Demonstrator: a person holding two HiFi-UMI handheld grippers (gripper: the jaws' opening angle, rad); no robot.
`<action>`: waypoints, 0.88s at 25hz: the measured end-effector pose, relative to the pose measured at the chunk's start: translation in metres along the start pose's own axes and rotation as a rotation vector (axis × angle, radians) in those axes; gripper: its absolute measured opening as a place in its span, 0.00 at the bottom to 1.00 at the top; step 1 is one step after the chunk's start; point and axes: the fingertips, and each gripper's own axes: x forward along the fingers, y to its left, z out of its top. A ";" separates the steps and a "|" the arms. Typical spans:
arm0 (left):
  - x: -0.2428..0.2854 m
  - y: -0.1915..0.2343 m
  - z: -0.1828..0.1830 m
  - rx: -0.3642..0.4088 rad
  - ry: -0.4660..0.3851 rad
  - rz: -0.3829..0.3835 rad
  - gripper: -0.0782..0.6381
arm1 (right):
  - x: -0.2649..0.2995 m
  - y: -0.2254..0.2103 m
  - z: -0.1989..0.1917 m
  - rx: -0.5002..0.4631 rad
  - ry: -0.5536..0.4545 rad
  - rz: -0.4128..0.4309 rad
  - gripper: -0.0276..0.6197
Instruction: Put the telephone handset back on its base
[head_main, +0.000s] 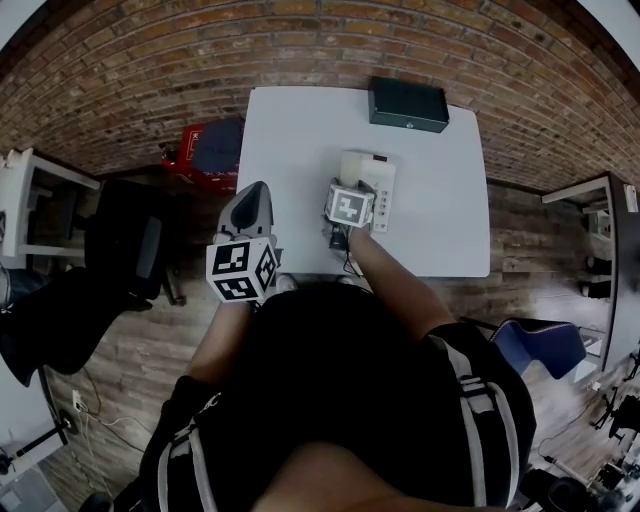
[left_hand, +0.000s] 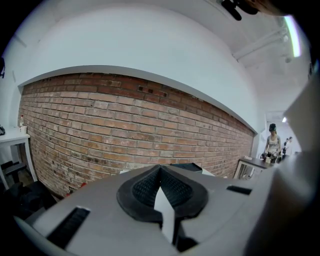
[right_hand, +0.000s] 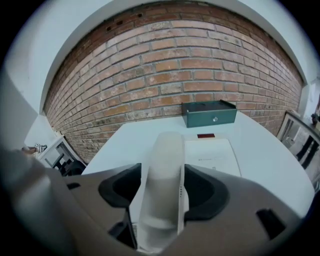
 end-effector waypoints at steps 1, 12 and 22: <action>0.002 -0.001 0.001 -0.001 -0.002 -0.005 0.10 | -0.006 -0.001 0.008 -0.020 -0.034 0.000 0.40; 0.019 -0.024 0.015 0.011 -0.023 -0.071 0.10 | -0.159 0.019 0.130 -0.110 -0.508 0.227 0.04; 0.018 -0.051 0.039 0.032 -0.074 -0.142 0.10 | -0.266 0.023 0.172 -0.209 -0.831 0.223 0.04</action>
